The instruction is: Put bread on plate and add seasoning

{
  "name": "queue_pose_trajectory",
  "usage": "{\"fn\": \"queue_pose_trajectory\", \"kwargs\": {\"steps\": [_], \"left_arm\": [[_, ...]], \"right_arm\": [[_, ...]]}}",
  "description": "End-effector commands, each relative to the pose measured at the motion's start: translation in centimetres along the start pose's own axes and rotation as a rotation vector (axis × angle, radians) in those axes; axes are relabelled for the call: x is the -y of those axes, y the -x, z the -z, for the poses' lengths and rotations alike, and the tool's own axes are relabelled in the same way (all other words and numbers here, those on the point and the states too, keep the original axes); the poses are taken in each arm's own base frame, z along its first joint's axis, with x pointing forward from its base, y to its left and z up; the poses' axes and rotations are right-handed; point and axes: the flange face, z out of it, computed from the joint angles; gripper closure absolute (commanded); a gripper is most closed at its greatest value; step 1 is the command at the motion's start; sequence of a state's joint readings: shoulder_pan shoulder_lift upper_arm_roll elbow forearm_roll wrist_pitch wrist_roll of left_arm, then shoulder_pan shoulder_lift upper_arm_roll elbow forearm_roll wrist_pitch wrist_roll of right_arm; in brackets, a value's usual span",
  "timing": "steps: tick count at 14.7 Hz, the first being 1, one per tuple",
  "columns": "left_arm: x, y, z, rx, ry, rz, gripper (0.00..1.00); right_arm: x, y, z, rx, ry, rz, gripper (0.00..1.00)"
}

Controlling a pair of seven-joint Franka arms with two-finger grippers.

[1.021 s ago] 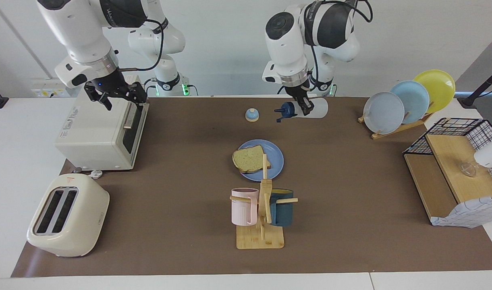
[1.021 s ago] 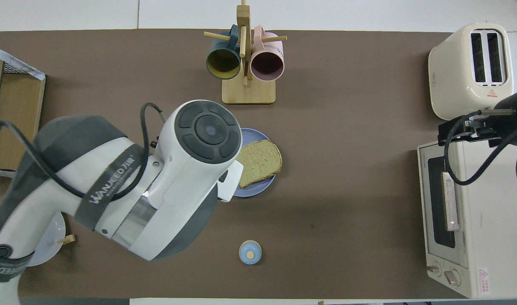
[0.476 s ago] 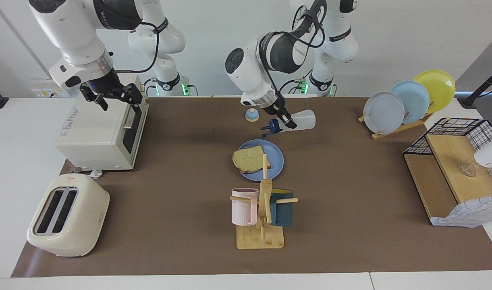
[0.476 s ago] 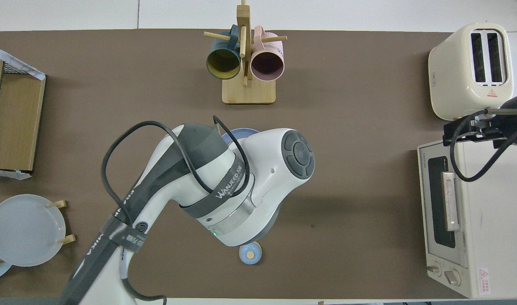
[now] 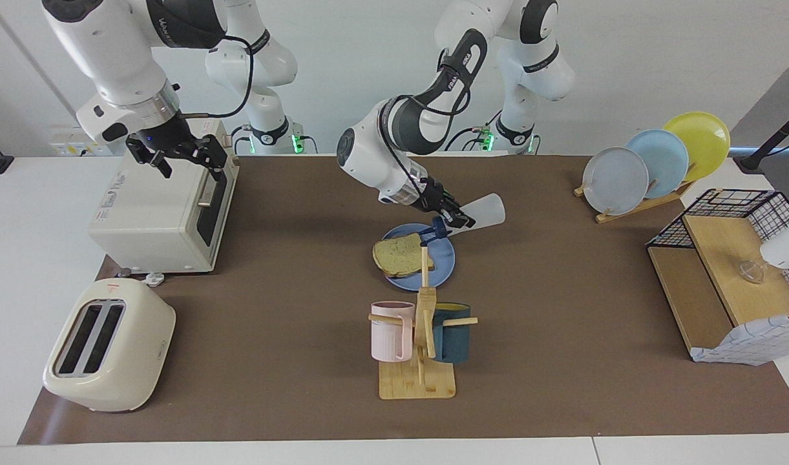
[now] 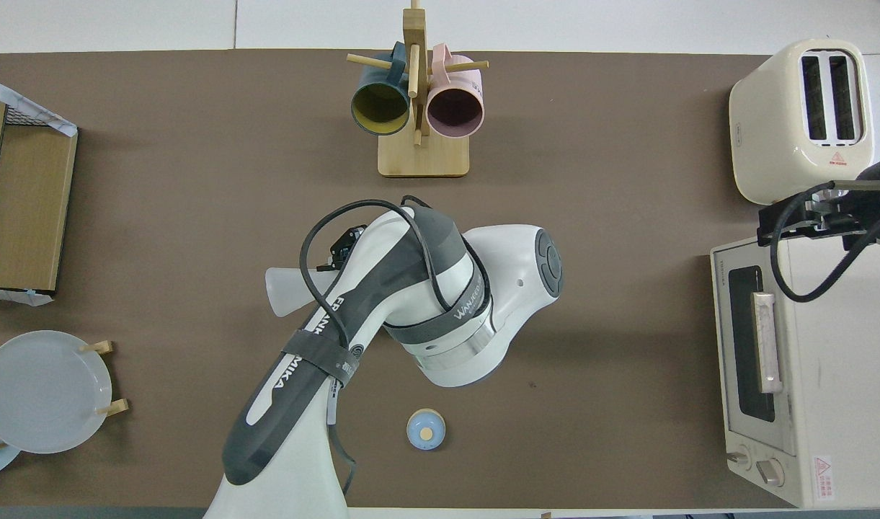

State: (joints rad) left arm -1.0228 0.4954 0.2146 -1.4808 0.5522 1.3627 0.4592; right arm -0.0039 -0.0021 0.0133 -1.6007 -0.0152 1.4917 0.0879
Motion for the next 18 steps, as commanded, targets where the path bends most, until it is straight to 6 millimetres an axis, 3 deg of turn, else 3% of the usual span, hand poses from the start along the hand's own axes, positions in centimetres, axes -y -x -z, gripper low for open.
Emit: {"fn": "queue_pose_trajectory", "kwargs": {"steps": [1, 4, 8, 11, 18], "left_arm": [[-0.5, -0.2, 0.5, 0.074, -0.044, 0.01, 0.9], [-1.4, -2.5, -1.4, 0.162, -0.064, -0.011, 0.9], [-1.1, -2.9, -2.4, 0.239, -0.105, -0.002, 0.9], [-3.1, -7.3, -5.6, 0.374, -0.143, -0.04, 0.9], [-0.5, -6.5, -6.5, 0.402, -0.159, 0.009, 0.9]], "right_arm": [[-1.3, -0.1, -0.3, 0.013, 0.003, 0.019, 0.0], [-1.6, -0.2, -0.3, 0.011, 0.007, 0.021, 0.0], [-2.6, -0.7, -0.3, -0.019, 0.011, 0.084, 0.0], [-2.8, -0.6, -0.6, -0.011, 0.008, 0.12, 0.0], [-2.2, -0.2, -0.2, -0.01, 0.002, 0.127, 0.0]]}}
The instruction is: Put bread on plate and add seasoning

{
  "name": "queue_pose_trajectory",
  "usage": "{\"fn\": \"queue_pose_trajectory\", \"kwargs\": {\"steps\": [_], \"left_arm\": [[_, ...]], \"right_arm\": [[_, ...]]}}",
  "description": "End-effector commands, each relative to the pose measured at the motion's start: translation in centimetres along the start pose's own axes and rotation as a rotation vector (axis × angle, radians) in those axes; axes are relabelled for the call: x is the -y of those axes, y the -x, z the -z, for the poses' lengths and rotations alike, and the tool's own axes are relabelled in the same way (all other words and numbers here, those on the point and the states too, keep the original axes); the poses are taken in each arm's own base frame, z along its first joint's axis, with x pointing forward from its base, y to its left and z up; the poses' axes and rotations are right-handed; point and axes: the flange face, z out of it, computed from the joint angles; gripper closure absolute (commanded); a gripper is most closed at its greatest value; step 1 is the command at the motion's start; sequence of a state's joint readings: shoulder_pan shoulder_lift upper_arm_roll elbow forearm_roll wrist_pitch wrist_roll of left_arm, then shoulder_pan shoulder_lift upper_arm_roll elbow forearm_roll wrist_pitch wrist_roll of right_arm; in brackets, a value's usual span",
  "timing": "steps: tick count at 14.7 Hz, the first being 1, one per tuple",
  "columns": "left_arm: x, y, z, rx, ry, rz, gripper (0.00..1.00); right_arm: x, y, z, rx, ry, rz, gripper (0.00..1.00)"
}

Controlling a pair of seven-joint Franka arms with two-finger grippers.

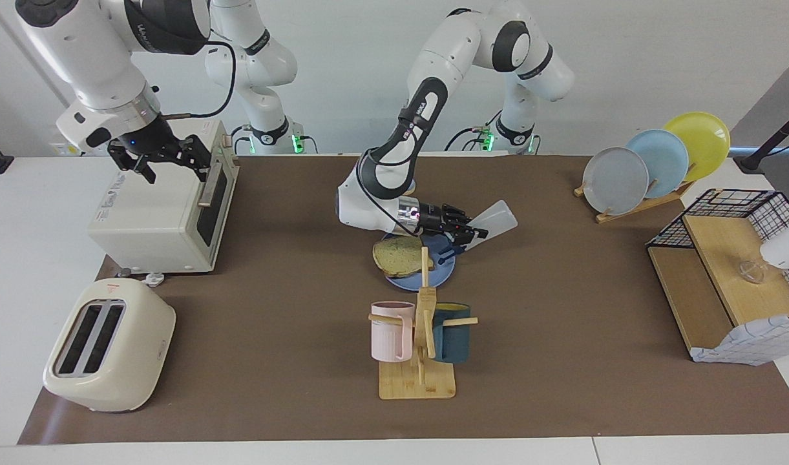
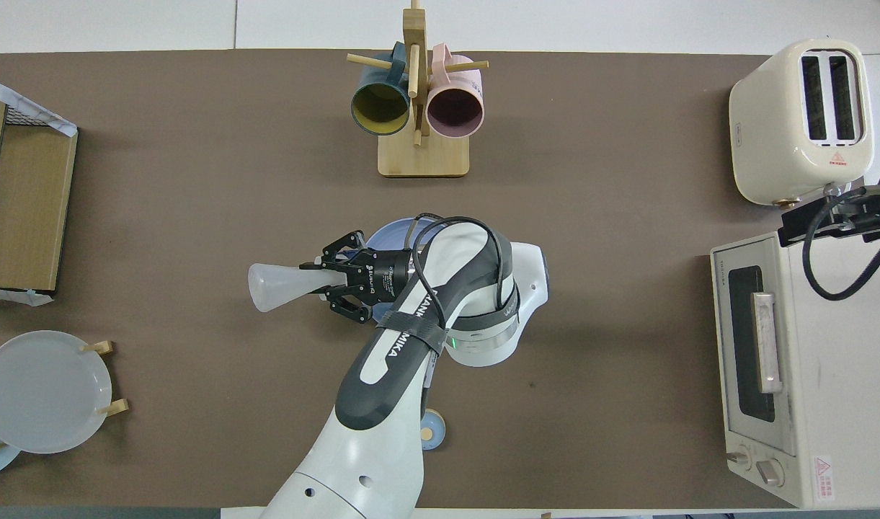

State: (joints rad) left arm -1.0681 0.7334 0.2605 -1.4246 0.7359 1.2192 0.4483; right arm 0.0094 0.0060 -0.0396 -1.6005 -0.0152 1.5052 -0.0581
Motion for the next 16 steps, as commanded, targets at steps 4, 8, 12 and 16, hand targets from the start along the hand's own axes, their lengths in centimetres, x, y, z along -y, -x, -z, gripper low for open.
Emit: {"fn": "queue_pose_trajectory", "kwargs": {"steps": [4, 8, 12, 16], "left_arm": [[1.6, 0.9, 0.1, 0.05, -0.055, 0.041, 0.9], [-1.9, 1.8, 4.3, 0.045, -0.082, 0.026, 0.9], [-6.0, 3.0, 8.4, 0.037, -0.099, 0.006, 0.9], [-5.9, 3.4, 8.9, 0.031, -0.094, 0.012, 0.9]], "right_arm": [[-0.1, 0.6, 0.5, -0.011, 0.003, 0.022, 0.0], [-0.1, 0.6, 0.5, -0.011, 0.003, 0.021, 0.0], [-0.1, 0.6, 0.5, -0.011, 0.003, 0.021, 0.0], [-0.1, 0.6, 0.5, -0.011, 0.003, 0.019, 0.0]]}}
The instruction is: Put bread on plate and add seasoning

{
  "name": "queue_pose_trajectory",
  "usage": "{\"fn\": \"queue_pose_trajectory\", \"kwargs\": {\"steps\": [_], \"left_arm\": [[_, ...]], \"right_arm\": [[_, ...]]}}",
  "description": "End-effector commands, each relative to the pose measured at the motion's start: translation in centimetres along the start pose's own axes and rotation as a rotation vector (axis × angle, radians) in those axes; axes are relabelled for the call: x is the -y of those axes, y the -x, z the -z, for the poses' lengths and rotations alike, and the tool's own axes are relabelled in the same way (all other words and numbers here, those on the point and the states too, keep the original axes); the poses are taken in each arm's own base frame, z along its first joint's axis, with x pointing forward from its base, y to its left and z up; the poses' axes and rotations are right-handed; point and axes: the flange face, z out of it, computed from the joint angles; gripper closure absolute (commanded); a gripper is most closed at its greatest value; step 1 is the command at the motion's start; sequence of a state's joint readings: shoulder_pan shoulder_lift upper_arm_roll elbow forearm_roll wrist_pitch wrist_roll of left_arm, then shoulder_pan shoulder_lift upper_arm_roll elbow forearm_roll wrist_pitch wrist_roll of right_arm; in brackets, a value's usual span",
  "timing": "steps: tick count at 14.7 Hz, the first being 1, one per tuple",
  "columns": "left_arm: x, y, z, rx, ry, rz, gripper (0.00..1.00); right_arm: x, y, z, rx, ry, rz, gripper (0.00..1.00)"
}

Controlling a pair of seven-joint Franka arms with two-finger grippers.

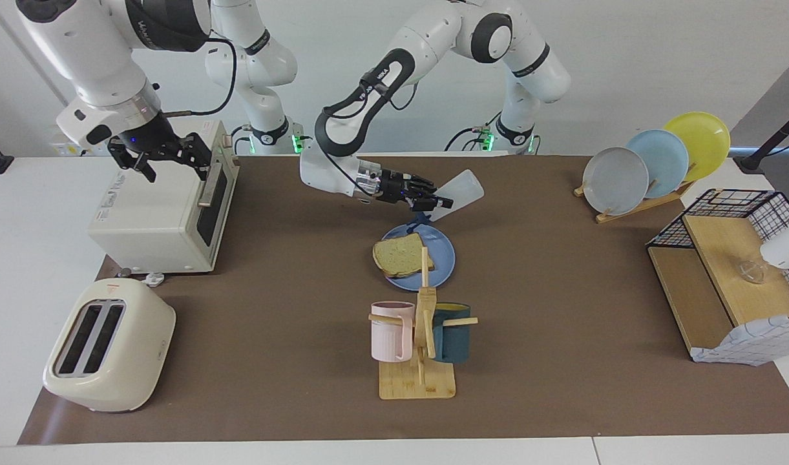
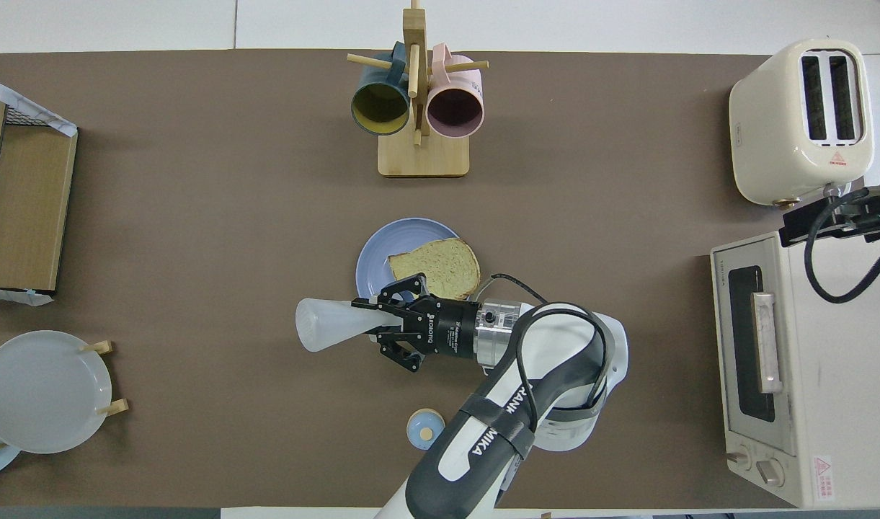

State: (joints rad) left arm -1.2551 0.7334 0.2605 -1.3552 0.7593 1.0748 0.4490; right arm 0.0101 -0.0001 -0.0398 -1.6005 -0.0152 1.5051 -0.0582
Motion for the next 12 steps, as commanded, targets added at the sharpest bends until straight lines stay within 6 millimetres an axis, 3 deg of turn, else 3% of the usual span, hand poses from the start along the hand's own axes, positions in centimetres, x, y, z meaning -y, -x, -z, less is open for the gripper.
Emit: {"fn": "queue_pose_trajectory", "kwargs": {"steps": [1, 7, 10, 12], "left_arm": [[1.7, 0.0, -1.2, 0.012, 0.039, 0.013, 0.9], [8.8, -1.7, -9.7, 0.055, 0.073, 0.078, 0.9], [9.3, -1.7, -10.3, 0.061, 0.074, 0.084, 0.9], [8.1, -1.6, -8.6, 0.052, 0.062, 0.073, 0.9]], "right_arm": [[-0.2, 0.4, 0.2, -0.006, 0.003, 0.02, 0.0], [-0.2, 0.3, 0.1, -0.003, 0.003, 0.02, 0.0], [-0.2, 0.3, 0.1, -0.003, 0.003, 0.02, 0.0], [-0.2, 0.4, 0.2, -0.004, 0.003, 0.02, 0.0]]}}
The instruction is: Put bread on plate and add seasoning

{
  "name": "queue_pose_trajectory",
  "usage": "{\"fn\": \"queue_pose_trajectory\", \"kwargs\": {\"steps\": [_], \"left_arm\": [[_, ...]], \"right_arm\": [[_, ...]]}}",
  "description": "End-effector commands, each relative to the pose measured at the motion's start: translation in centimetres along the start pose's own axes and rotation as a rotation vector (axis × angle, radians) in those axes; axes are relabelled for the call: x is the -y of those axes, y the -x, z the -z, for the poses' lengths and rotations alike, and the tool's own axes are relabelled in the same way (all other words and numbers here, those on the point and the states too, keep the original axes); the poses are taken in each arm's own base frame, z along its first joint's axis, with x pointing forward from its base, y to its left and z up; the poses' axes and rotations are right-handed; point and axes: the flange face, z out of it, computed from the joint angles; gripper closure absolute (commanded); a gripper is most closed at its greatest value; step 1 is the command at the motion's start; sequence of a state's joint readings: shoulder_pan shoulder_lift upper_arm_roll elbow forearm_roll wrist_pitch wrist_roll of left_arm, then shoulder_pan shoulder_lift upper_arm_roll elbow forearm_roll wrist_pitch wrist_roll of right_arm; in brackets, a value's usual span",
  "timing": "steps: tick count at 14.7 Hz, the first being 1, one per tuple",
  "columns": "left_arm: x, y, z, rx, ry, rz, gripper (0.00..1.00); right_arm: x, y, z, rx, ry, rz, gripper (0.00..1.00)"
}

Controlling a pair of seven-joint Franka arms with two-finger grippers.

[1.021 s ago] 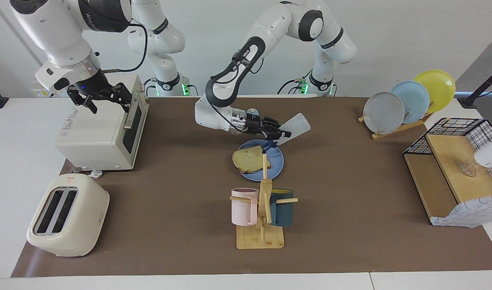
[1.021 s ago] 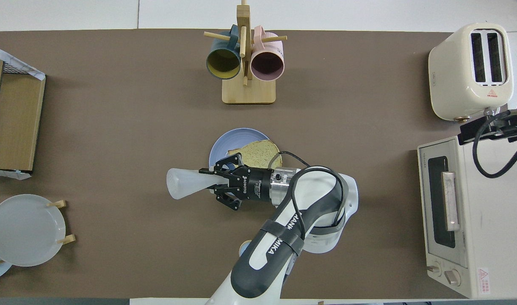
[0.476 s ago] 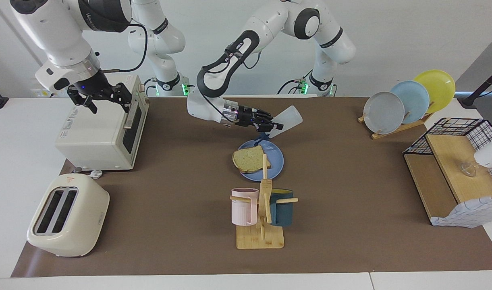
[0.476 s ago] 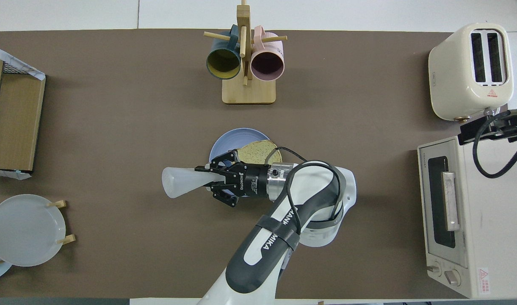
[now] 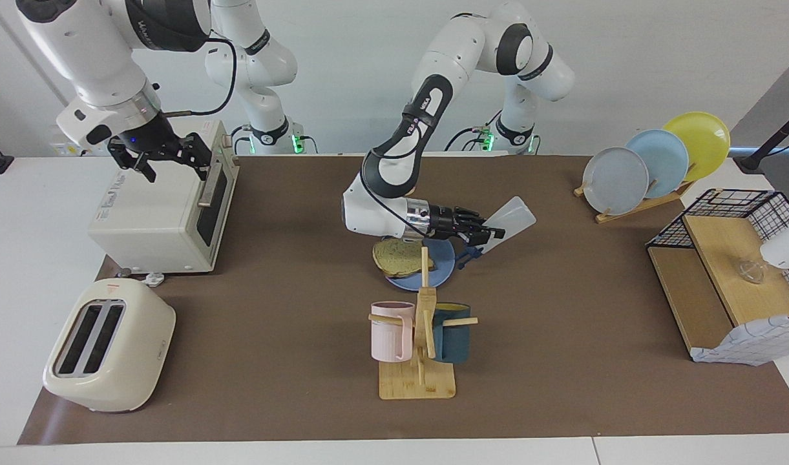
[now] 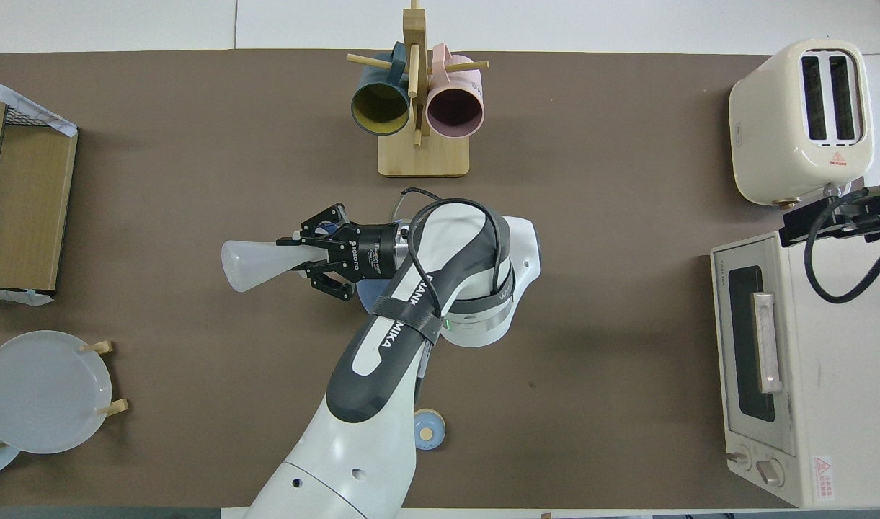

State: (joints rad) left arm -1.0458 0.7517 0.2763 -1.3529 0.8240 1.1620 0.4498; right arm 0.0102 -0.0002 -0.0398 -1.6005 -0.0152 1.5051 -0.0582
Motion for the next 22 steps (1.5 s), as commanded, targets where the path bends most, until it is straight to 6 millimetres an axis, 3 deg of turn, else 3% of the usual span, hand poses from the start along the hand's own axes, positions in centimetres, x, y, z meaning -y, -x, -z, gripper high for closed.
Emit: {"fn": "queue_pose_trajectory", "kwargs": {"steps": [1, 4, 7, 9, 12, 18, 20, 22], "left_arm": [[-2.4, 0.4, 3.6, -0.003, -0.049, -0.011, 0.9], [-6.7, 1.5, 7.6, -0.026, -0.062, -0.05, 0.9], [-9.7, 3.0, 10.9, -0.051, -0.067, -0.069, 0.9], [-9.8, 3.2, 11.1, -0.054, -0.067, -0.067, 0.9], [-7.3, 2.4, 9.0, -0.043, -0.045, -0.043, 0.9], [1.7, -0.5, -0.1, -0.008, -0.008, 0.035, 0.9], [2.4, -0.8, -1.0, -0.008, -0.005, 0.039, 0.9], [1.7, -0.7, -0.1, -0.013, -0.011, 0.034, 0.9]], "right_arm": [[-0.2, 0.3, 0.1, -0.004, 0.003, 0.02, 0.0], [-0.2, 0.3, 0.1, -0.003, 0.003, 0.02, 0.0], [-0.2, 0.3, 0.1, -0.003, 0.003, 0.02, 0.0], [-0.2, 0.3, 0.1, -0.003, 0.003, 0.02, 0.0], [-0.2, 0.3, 0.1, -0.003, 0.003, 0.02, 0.0], [-0.2, 0.4, 0.2, -0.004, 0.003, 0.02, 0.0], [-0.2, 0.3, 0.1, -0.003, 0.003, 0.02, 0.0], [-0.2, 0.3, 0.1, -0.003, 0.003, 0.02, 0.0]]}}
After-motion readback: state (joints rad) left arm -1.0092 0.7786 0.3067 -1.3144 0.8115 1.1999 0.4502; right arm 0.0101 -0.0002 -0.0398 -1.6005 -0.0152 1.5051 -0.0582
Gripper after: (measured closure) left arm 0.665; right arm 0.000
